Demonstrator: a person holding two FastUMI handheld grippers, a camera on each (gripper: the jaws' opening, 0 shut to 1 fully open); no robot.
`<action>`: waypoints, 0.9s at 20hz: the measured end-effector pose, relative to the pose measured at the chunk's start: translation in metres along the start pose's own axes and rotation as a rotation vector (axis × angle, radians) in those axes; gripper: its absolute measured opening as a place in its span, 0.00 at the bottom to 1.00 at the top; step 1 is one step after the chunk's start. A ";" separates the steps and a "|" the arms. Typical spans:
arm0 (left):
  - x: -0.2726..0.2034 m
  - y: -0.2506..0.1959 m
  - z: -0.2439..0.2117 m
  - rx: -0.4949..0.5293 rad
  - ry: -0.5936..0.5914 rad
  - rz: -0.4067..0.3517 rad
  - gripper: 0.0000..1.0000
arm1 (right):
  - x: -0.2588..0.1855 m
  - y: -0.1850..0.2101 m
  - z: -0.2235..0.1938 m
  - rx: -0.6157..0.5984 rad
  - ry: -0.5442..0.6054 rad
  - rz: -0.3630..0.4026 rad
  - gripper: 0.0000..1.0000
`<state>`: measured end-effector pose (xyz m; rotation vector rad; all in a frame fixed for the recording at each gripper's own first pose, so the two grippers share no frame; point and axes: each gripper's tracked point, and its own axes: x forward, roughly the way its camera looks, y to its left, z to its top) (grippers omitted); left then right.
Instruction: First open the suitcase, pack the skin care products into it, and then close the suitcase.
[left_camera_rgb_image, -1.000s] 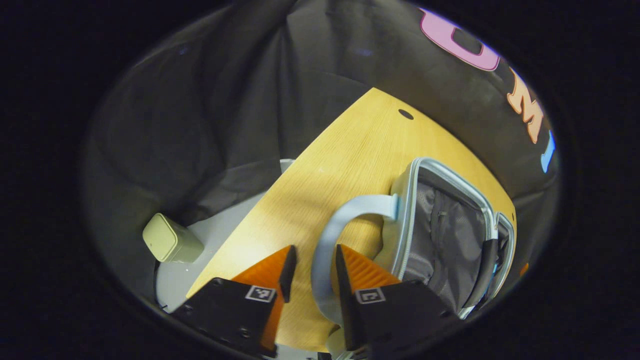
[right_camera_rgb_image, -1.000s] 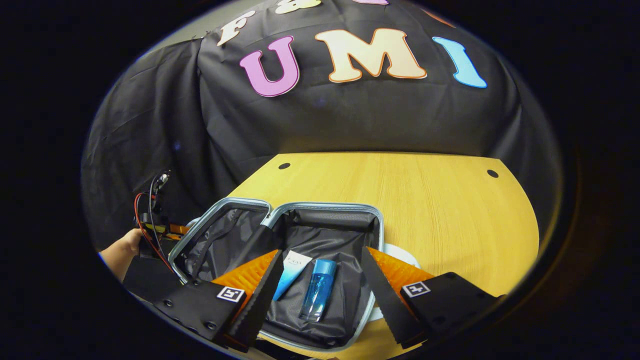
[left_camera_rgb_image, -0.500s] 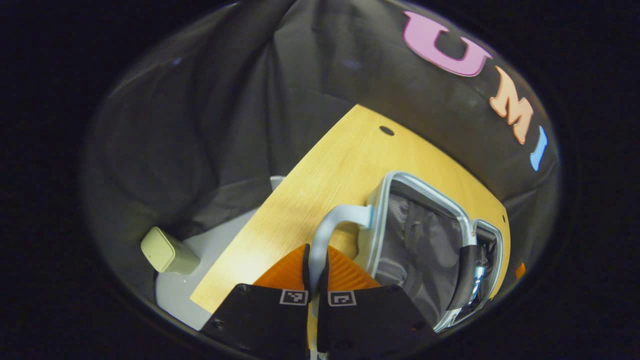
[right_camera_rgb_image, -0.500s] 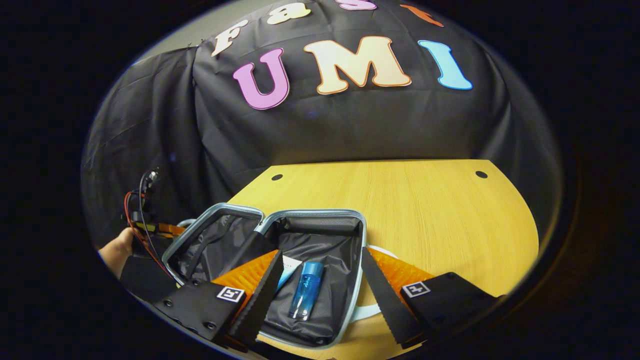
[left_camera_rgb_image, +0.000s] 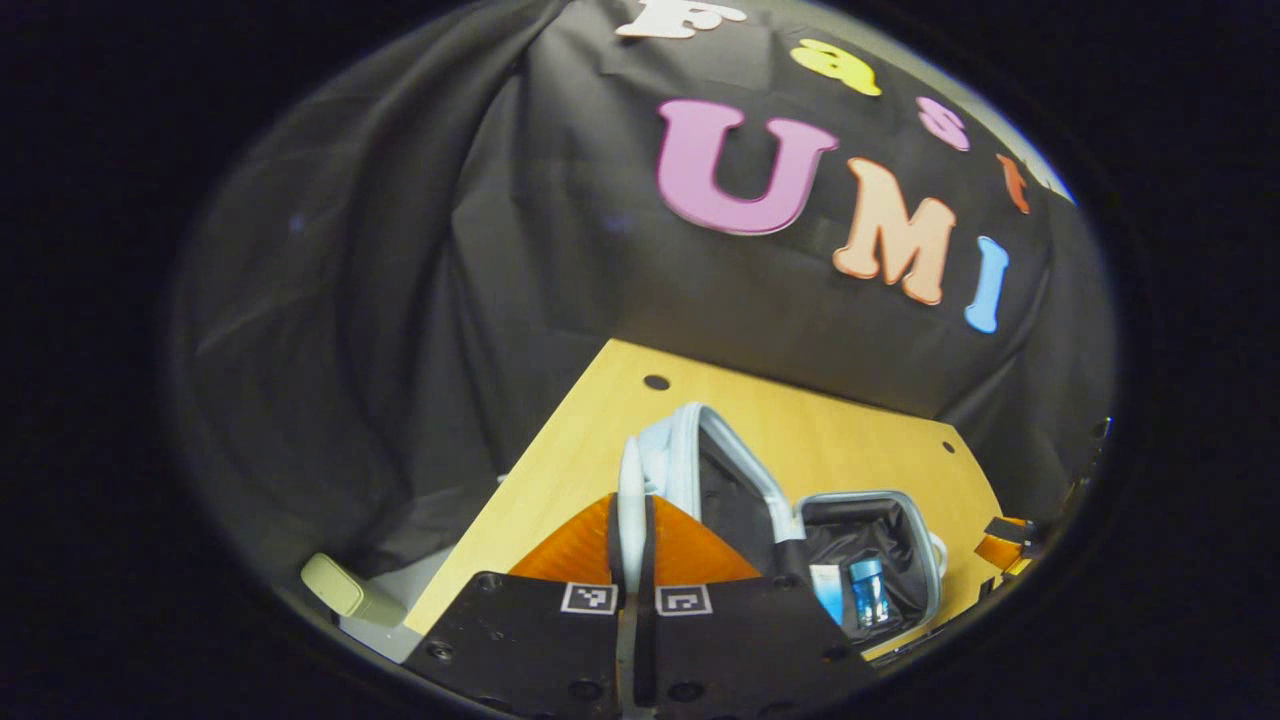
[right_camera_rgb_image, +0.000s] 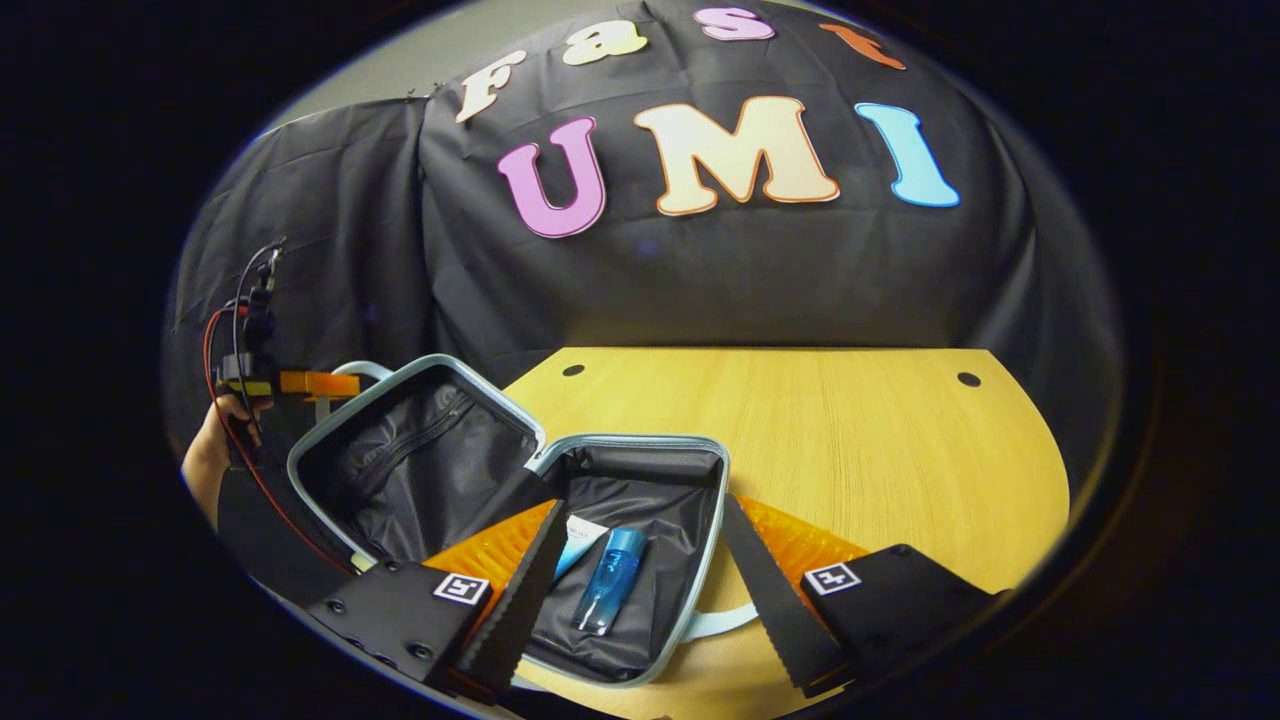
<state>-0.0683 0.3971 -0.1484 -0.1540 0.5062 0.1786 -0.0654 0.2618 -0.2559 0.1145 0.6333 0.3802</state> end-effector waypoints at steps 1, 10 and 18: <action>-0.006 -0.014 0.007 0.012 -0.010 -0.009 0.00 | -0.004 -0.002 0.006 -0.012 -0.019 0.007 0.98; -0.035 -0.152 0.034 0.080 -0.077 -0.189 0.00 | -0.032 -0.034 0.027 -0.080 -0.081 0.053 0.98; -0.029 -0.286 0.005 0.058 -0.025 -0.435 0.00 | -0.051 -0.082 0.036 -0.043 -0.112 0.014 0.98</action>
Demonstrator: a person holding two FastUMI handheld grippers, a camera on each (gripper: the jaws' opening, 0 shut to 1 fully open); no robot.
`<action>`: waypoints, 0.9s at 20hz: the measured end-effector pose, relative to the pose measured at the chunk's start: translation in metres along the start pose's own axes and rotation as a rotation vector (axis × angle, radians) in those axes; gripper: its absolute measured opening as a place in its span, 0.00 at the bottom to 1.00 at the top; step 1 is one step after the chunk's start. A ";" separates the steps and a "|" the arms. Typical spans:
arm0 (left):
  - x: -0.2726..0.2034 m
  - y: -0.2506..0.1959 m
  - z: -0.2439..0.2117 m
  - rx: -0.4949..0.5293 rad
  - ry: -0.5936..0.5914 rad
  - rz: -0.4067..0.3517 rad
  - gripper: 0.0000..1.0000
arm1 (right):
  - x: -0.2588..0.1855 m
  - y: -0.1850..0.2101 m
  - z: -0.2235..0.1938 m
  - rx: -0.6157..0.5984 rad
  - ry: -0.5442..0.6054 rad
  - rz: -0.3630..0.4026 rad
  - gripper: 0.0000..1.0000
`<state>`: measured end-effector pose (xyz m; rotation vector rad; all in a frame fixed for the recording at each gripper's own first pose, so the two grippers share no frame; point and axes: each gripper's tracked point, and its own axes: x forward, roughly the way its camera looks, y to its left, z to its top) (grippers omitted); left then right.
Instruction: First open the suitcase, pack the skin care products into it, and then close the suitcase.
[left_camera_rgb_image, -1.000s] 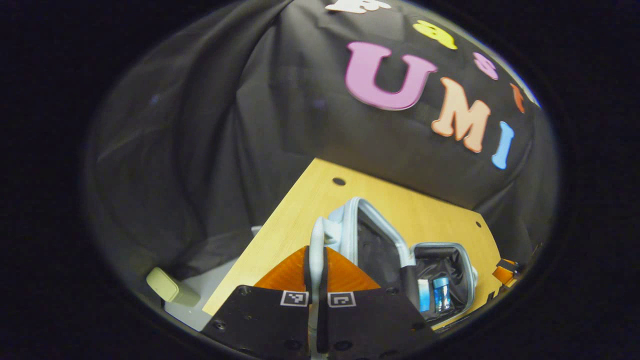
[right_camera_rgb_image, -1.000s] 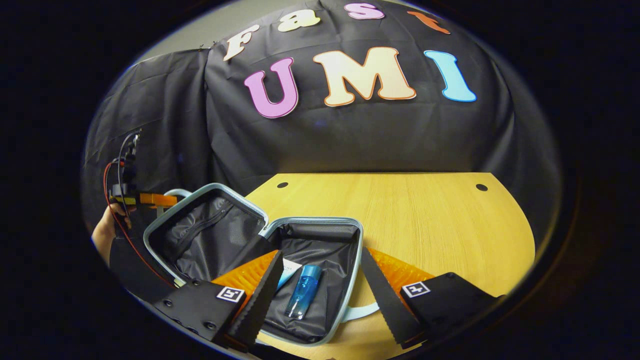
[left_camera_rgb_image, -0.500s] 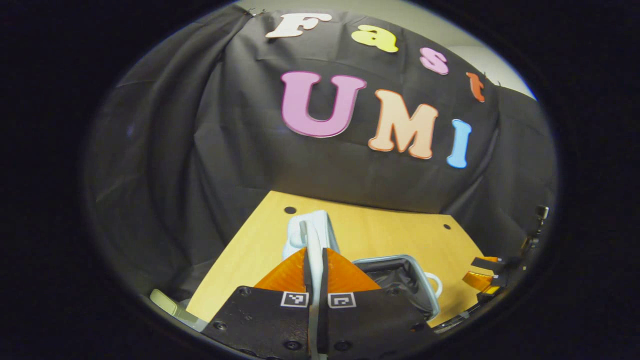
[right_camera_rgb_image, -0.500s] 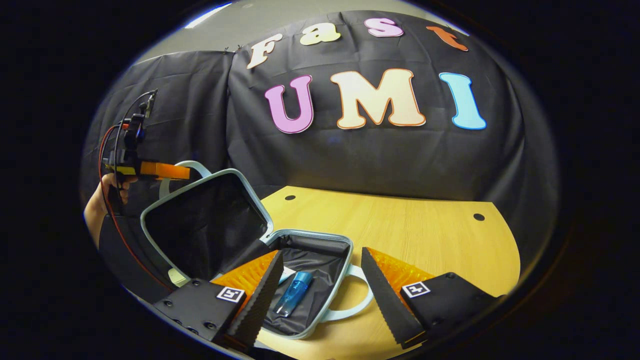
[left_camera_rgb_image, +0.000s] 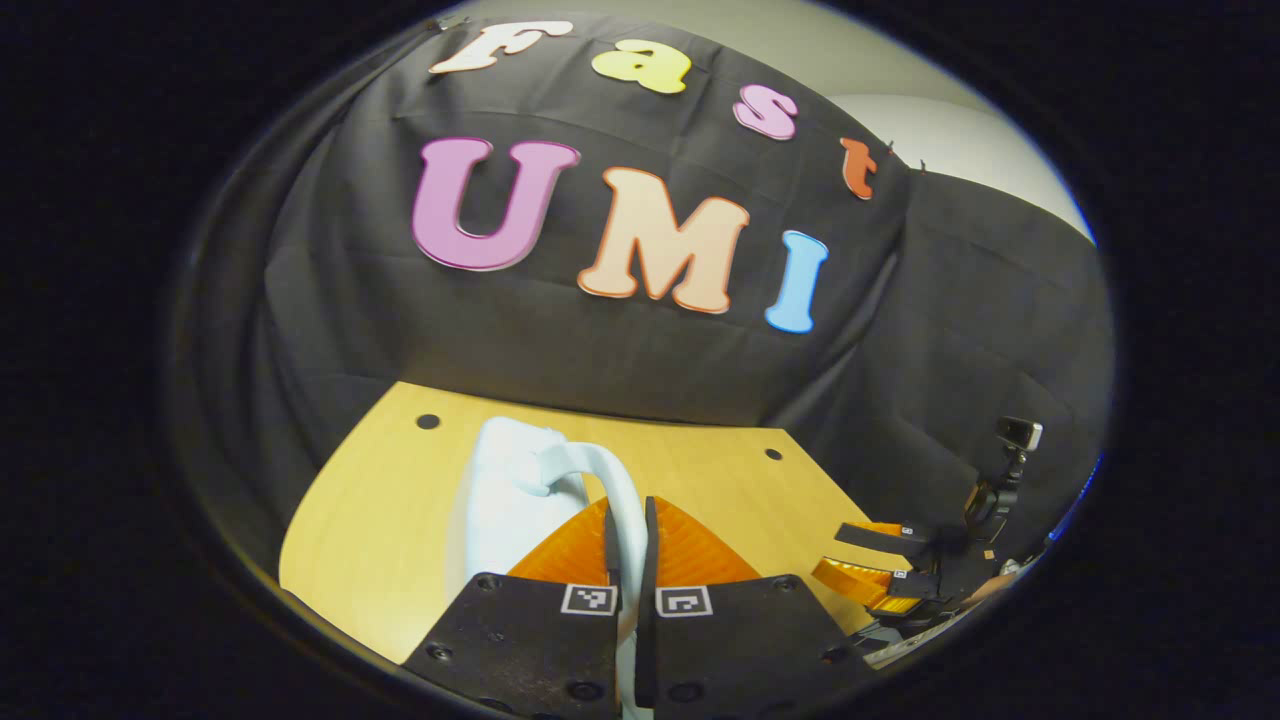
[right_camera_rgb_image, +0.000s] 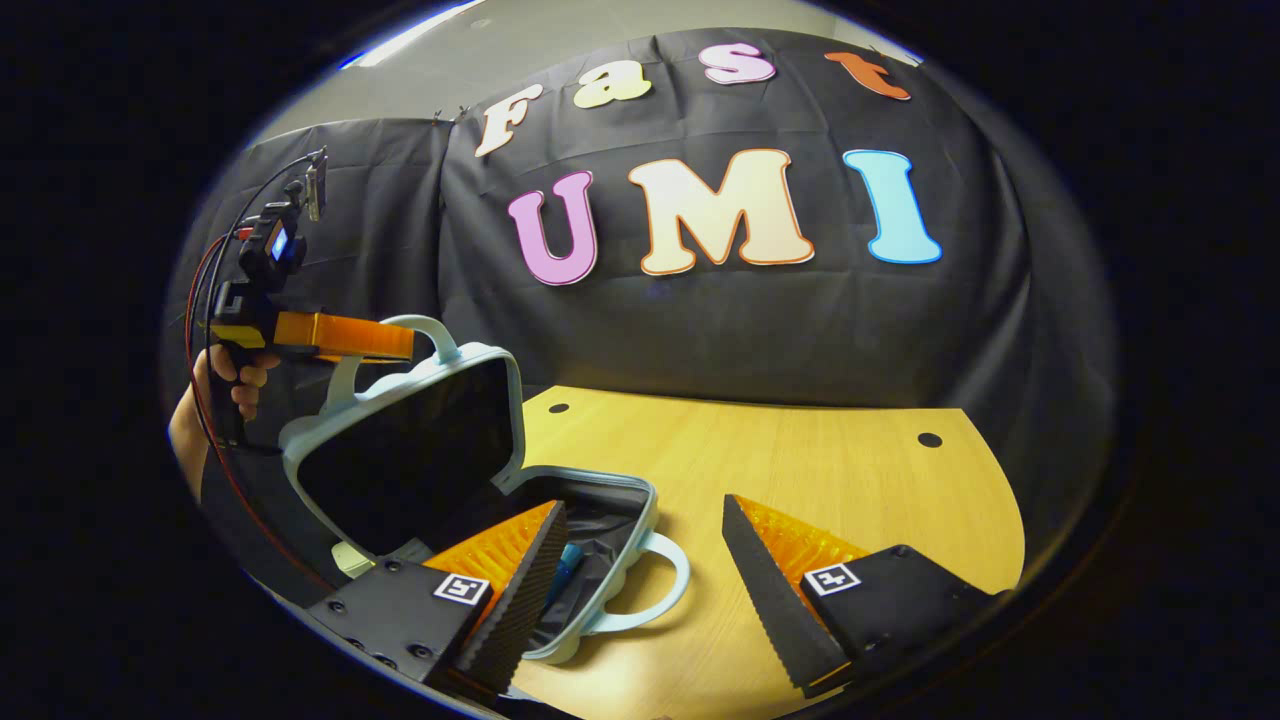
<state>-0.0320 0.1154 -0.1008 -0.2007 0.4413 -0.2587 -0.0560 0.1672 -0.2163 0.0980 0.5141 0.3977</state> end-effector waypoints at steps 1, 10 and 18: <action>0.006 -0.013 -0.007 -0.003 0.017 -0.022 0.00 | -0.002 -0.006 0.001 0.004 -0.002 -0.008 0.98; 0.058 -0.086 -0.088 0.048 0.195 -0.112 0.00 | -0.027 -0.053 0.004 0.004 -0.014 -0.082 0.98; 0.099 -0.109 -0.156 0.082 0.314 -0.056 0.04 | -0.050 -0.089 0.012 -0.013 -0.028 -0.098 0.98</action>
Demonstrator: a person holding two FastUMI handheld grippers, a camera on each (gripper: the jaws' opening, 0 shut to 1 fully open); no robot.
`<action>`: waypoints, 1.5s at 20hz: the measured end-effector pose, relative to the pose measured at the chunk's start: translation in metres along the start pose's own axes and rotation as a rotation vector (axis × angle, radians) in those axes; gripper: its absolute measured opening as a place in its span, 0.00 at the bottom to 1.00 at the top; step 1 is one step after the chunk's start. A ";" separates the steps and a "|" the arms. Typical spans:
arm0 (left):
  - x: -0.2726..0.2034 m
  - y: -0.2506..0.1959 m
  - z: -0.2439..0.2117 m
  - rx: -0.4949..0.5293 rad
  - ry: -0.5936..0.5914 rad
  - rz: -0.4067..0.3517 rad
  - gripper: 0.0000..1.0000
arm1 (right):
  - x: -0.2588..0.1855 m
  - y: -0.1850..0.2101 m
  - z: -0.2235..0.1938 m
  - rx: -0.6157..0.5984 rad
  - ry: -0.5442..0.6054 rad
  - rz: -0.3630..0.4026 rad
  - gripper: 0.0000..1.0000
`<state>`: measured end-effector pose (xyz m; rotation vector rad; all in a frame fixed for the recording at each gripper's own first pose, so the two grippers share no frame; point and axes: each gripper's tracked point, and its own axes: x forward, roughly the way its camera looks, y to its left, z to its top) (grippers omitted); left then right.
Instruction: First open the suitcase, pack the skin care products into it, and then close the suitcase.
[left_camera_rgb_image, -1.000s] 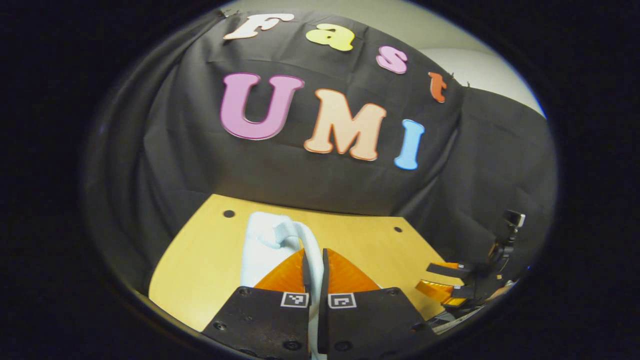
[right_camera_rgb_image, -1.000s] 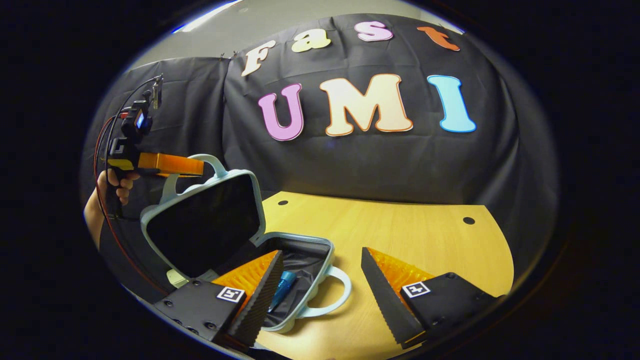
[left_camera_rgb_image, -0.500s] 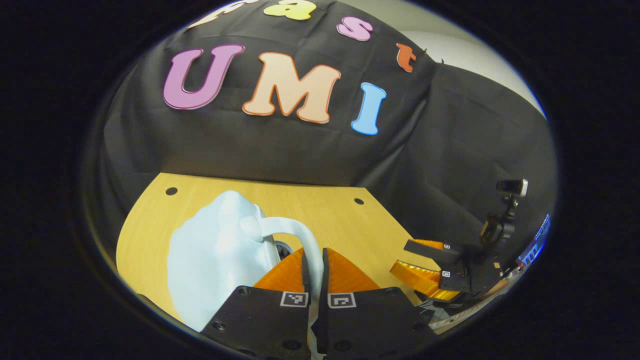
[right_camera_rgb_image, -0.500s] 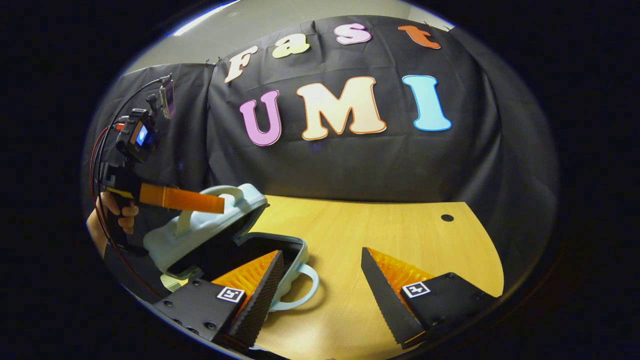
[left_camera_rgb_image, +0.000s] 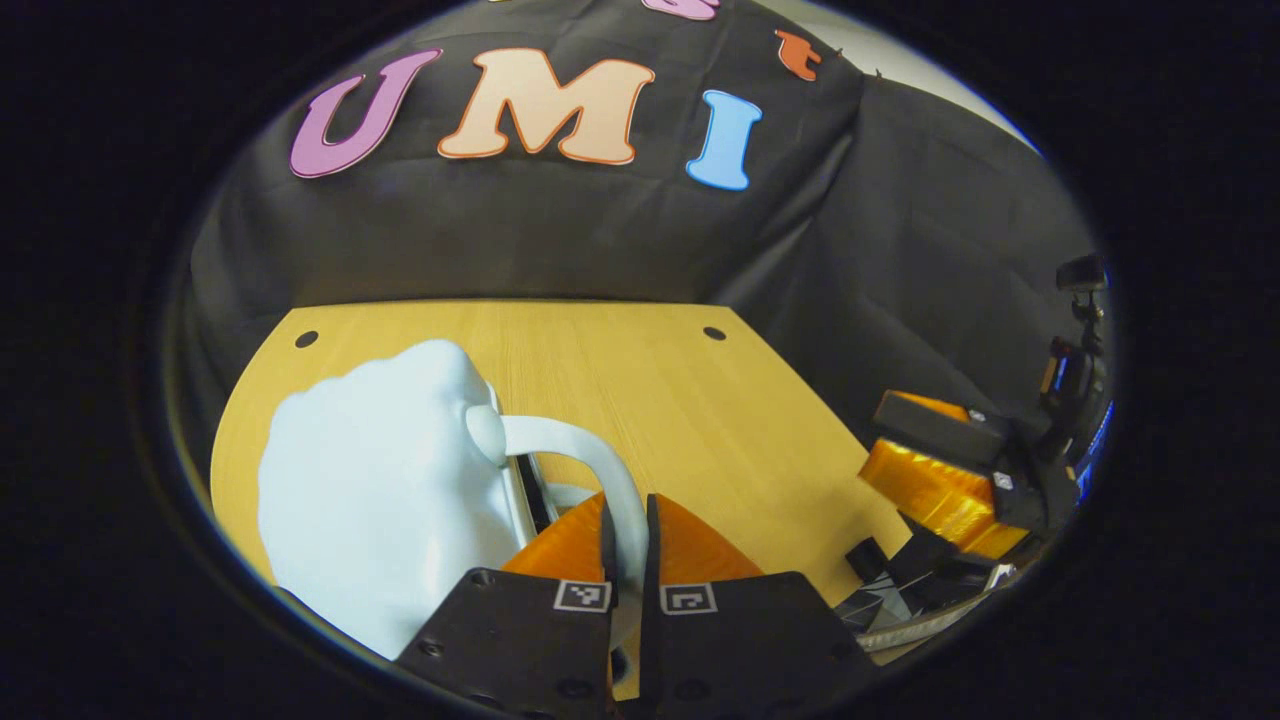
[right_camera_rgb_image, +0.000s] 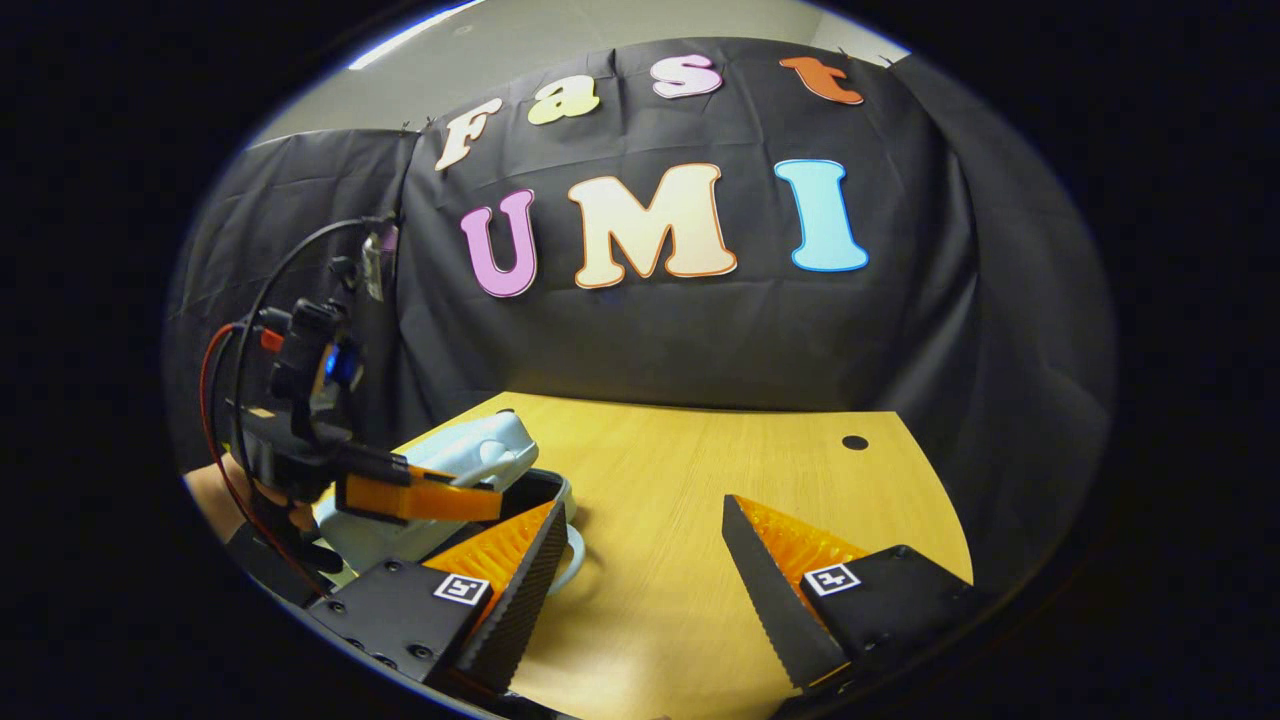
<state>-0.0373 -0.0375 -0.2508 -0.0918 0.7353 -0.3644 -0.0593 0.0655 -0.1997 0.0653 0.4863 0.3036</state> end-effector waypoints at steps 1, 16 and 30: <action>0.004 -0.002 -0.003 0.005 -0.001 0.022 0.08 | -0.001 -0.006 0.003 -0.002 -0.008 0.002 0.98; -0.078 -0.007 0.097 0.098 -0.419 0.359 0.98 | -0.034 -0.023 0.135 -0.016 -0.393 -0.092 0.98; -0.118 0.007 0.114 0.131 -0.506 0.331 0.98 | -0.057 0.030 0.153 -0.067 -0.446 -0.152 0.98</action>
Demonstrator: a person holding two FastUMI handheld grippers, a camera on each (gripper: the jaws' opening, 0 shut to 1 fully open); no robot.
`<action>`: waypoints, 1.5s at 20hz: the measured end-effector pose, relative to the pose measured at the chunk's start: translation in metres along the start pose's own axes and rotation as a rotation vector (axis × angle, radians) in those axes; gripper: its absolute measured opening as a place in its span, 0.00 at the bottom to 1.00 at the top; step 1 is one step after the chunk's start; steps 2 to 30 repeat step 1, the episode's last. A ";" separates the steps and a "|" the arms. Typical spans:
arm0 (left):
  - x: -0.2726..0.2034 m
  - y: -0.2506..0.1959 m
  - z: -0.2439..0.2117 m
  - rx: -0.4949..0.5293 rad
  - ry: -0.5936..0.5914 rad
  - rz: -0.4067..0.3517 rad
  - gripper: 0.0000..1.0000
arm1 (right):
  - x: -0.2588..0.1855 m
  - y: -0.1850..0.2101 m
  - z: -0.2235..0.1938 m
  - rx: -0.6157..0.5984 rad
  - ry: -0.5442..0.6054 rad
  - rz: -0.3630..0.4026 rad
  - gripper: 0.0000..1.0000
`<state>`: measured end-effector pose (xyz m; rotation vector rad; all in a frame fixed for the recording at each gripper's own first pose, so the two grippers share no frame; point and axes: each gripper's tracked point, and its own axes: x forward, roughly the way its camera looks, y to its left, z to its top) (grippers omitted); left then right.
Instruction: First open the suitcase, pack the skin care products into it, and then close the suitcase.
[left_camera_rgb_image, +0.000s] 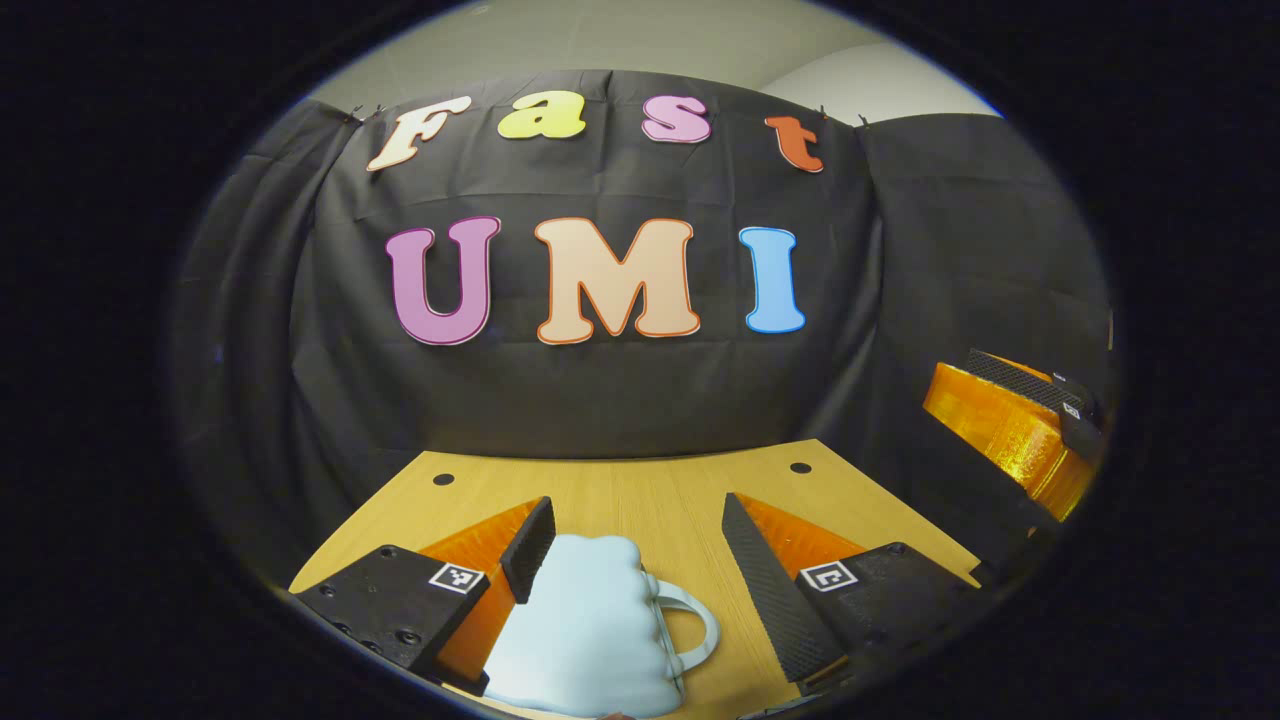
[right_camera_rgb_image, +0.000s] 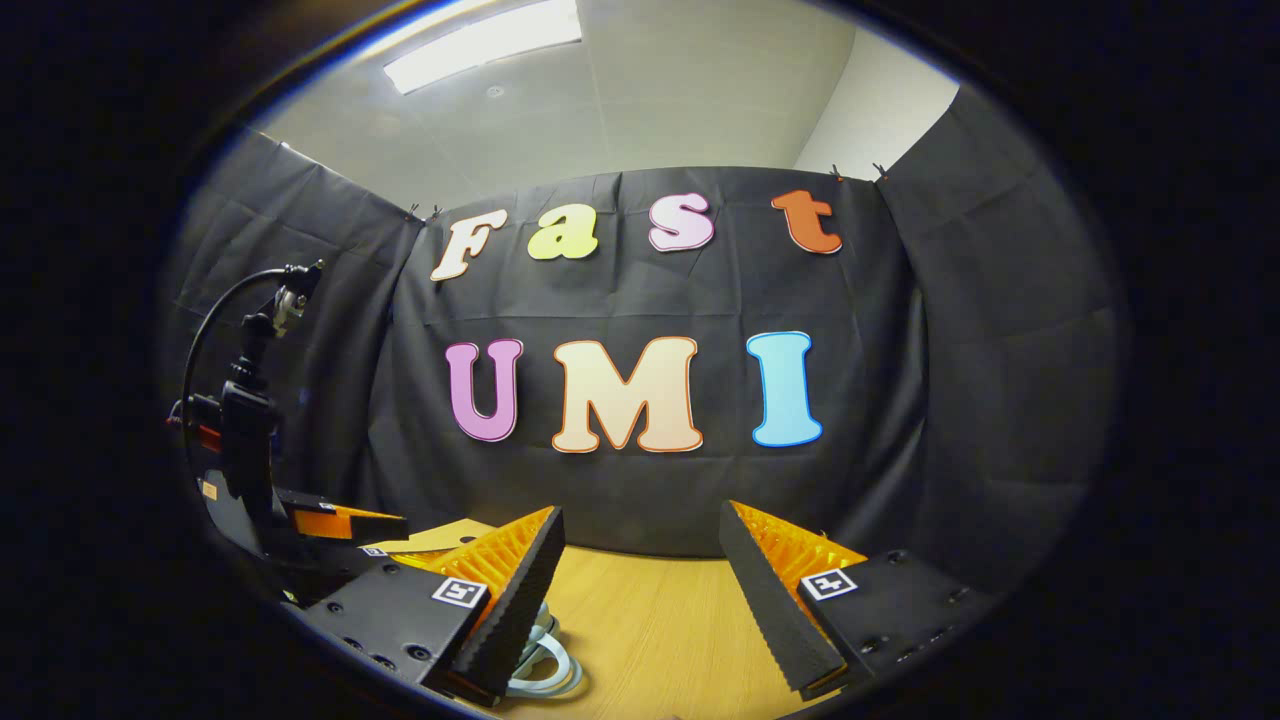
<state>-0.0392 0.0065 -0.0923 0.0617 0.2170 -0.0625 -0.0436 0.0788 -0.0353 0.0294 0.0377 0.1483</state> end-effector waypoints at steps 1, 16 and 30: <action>-0.001 0.000 0.004 -0.004 -0.011 -0.006 0.98 | -0.001 0.001 0.002 -0.005 -0.004 -0.007 0.98; -0.001 0.000 0.004 -0.004 -0.011 -0.006 0.98 | -0.001 0.001 0.002 -0.005 -0.004 -0.007 0.98; -0.001 0.000 0.004 -0.004 -0.011 -0.006 0.98 | -0.001 0.001 0.002 -0.005 -0.004 -0.007 0.98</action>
